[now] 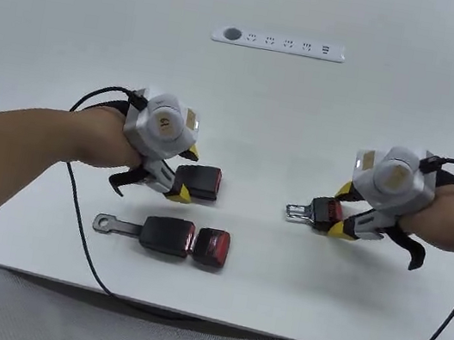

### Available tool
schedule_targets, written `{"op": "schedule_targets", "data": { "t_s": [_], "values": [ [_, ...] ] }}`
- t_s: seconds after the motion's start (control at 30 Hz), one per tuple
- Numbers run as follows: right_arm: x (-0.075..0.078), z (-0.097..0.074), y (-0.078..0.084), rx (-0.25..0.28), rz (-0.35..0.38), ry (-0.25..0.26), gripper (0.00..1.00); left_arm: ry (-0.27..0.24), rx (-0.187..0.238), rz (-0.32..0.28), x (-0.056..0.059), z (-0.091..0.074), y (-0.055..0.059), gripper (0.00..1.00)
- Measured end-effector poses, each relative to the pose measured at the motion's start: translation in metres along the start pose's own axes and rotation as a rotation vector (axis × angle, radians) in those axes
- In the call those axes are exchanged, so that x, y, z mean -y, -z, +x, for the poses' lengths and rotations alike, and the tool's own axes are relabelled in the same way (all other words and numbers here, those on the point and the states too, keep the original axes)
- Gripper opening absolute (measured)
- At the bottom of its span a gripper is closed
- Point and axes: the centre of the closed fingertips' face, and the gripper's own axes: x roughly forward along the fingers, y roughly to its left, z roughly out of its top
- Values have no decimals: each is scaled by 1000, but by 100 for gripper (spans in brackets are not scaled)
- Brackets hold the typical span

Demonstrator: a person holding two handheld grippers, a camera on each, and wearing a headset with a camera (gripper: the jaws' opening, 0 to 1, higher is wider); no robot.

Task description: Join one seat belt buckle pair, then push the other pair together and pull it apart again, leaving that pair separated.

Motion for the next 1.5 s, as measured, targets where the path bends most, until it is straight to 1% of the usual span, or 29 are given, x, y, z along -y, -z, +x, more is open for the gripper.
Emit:
{"op": "schedule_targets", "data": {
  "t_s": [0.13, 0.23, 0.3, 0.37, 0.43, 0.53, 0.63, 0.7, 0.83, 0.97, 1.0, 1.13, 1.27, 1.5],
  "values": [
    [0, 0, 0, 9, 13, -6, 35, 11, -1, -4, -2, 2, 4, 45],
    [0, 2, -4, 24, 8, -12, 37, 23, -2, 0, -2, 3, 7, 43],
    [-1, 4, -7, 25, 2, -16, 37, 22, -7, 5, -2, 5, 9, 43],
    [-1, 6, -7, 18, -8, -17, 36, 23, -10, 23, 1, 5, 9, 43],
    [-2, 6, -7, 21, 6, -25, 36, 36, -10, 28, 4, 5, 10, 41],
    [-2, 6, -7, 25, 10, -25, 35, 34, -15, 27, 3, 5, 12, 40],
    [-4, 6, -6, 22, 12, -25, 34, 31, -15, 29, 1, 5, 11, 36],
    [-5, 6, -6, 19, 11, -26, 34, 20, -21, 50, -2, 5, 12, 33],
    [-6, 7, -6, 20, 21, -17, 34, 29, -43, 90, 0, 6, 11, 33],
    [-6, 8, -6, 25, 37, -5, 34, 20, -60, 117, 1, 7, 13, 32],
    [-6, 8, -6, 27, 44, -2, 34, 14, -68, 135, 0, 8, 15, 32],
    [-5, 8, -6, 32, 55, 8, 34, 10, -53, 112, -1, 7, 15, 32],
    [-5, 9, -6, 35, 61, 9, 33, 5, -44, 116, -1, 6, 16, 32],
    [-5, 9, -9, 29, 72, 17, 34, 8, -52, 114, -1, 6, 16, 32]
  ]
}}
